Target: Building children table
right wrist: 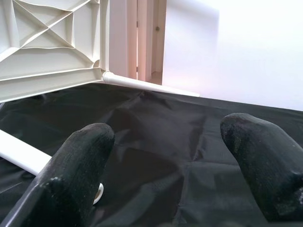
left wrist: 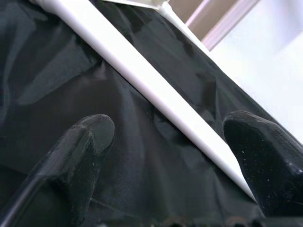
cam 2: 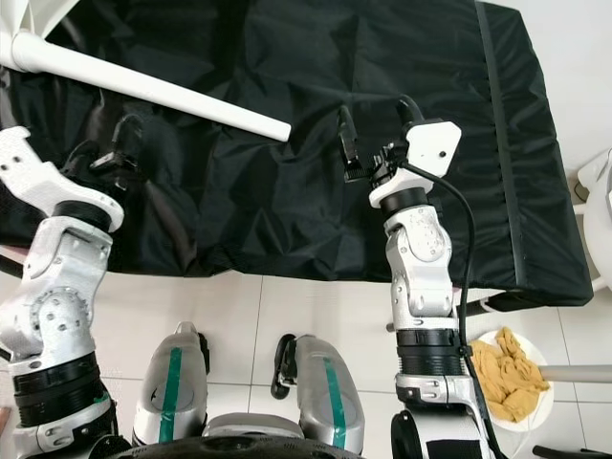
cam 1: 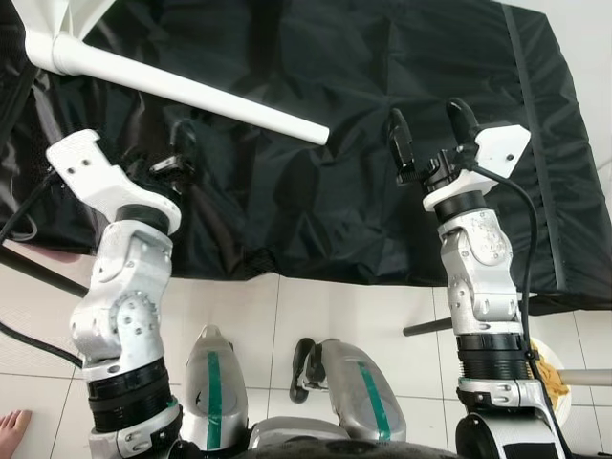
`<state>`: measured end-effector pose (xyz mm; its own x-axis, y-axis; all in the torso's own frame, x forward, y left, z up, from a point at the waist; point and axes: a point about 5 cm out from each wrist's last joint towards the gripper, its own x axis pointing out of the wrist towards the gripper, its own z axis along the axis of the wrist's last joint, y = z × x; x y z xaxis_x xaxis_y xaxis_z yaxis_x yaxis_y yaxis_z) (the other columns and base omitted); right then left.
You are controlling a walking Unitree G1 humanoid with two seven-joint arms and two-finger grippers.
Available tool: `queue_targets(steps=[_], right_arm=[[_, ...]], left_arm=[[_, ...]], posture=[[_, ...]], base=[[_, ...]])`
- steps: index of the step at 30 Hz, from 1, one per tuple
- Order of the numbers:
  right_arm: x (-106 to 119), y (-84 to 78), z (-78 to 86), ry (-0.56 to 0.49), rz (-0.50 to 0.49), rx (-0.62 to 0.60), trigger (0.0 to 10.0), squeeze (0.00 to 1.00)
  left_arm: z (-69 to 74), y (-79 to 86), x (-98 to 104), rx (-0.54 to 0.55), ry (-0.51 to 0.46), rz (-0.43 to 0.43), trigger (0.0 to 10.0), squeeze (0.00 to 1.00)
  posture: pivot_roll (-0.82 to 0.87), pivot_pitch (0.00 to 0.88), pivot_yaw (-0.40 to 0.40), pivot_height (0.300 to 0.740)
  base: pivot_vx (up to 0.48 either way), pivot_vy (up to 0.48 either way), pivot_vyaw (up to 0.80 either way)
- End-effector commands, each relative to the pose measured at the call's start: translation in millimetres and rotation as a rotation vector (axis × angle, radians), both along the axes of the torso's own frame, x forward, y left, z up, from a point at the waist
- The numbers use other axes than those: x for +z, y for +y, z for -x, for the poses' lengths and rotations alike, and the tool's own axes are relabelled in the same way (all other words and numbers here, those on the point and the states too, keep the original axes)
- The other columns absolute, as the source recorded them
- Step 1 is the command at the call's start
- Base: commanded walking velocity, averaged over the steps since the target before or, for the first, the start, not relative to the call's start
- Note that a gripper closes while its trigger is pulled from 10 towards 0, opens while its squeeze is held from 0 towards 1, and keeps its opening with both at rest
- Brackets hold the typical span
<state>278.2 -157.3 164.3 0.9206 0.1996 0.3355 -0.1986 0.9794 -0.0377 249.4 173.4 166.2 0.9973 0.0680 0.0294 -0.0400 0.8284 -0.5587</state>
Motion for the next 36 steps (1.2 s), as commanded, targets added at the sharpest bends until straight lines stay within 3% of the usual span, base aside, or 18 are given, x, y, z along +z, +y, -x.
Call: queue_targets(steps=[1,3,4,5,6,7,9,10,11,13,17,27,36], right_arm=[[-1,-3.2,2.4,0.005,-0.007,-0.015,10.0,0.0],[-1,-3.1,2.7,0.006,-0.009,-0.016,10.0,0.0],[-1,-3.2,2.9,0.005,-0.009,-0.018,10.0,0.0],[-1,-3.2,2.9,0.005,-0.009,-0.018,10.0,0.0],[-1,-3.3,3.1,0.005,-0.009,-0.019,10.0,0.0],[-1,-3.3,3.1,0.005,-0.009,-0.019,10.0,0.0],[-1,-3.7,3.3,0.005,-0.009,-0.022,10.0,0.0],[-2,-3.6,3.3,0.006,-0.009,-0.023,10.0,0.0],[-2,-3.6,3.3,0.006,-0.009,-0.023,10.0,0.0],[-1,-3.0,2.6,0.004,-0.008,-0.022,10.0,0.0],[-1,-2.2,1.9,0.0,-0.008,-0.022,10.0,0.0],[0,-1.5,0.2,-0.004,-0.008,-0.021,10.0,0.0],[2,-1.9,-3.2,-0.015,-0.004,-0.016,10.0,0.0]], left_arm=[[-3.0,-34.2,6,-0.014,-0.031,0.261,10.0,0.0],[-3.4,-34.3,8,-0.023,-0.043,0.237,10.0,0.0],[-3.6,-34.9,12,-0.048,-0.065,0.132,10.0,0.0],[-3.6,-34.9,12,-0.048,-0.065,0.132,10.0,0.0],[-3.3,-36.0,15,-0.073,-0.087,0.01,10.0,0.0],[-3.3,-36.0,15,-0.073,-0.087,0.01,10.0,0.0],[-1.1,-44.4,18,-0.149,-0.151,-0.44,10.0,0.0],[0.4,-48.5,17,-0.174,-0.181,-0.603,10.0,0.0],[0.4,-48.5,17,-0.174,-0.181,-0.603,10.0,0.0],[1.3,-52.0,15,-0.216,-0.206,-0.778,10.0,0.0],[1.2,-51.9,15,-0.227,-0.22,-0.861,10.0,0.0],[0.4,-50.8,16,-0.234,-0.213,-0.855,10.0,0.0],[1.8,-55.2,11,-0.22,-0.234,-0.909,10.0,0.0]], posture=[[0.14,0.09,-0.123,0.74],[0.13,0.091,-0.121,0.74],[0.13,0.093,-0.12,0.74],[0.13,0.093,-0.12,0.74],[0.13,0.092,-0.12,0.74],[0.13,0.092,-0.12,0.74],[0.14,0.095,-0.117,0.74],[0.14,0.095,-0.117,0.74],[0.14,0.095,-0.117,0.74],[0.14,0.094,-0.115,0.74],[0.14,0.093,-0.114,0.74],[0.14,0.081,-0.117,0.74],[0.15,0.069,-0.12,0.74]], base=[[0.0,0.0,0.0],[0.0,0.0,0.0],[0.0,0.0,0.0],[0.0,0.0,0.0],[0.0,0.0,0.0],[0.0,0.0,0.0],[0.0,0.0,0.0],[0.0,0.0,0.0],[0.0,0.0,0.0],[0.0,0.0,0.0],[0.0,0.0,0.0],[0.0,0.0,0.0],[0.0,0.0,0.0]])
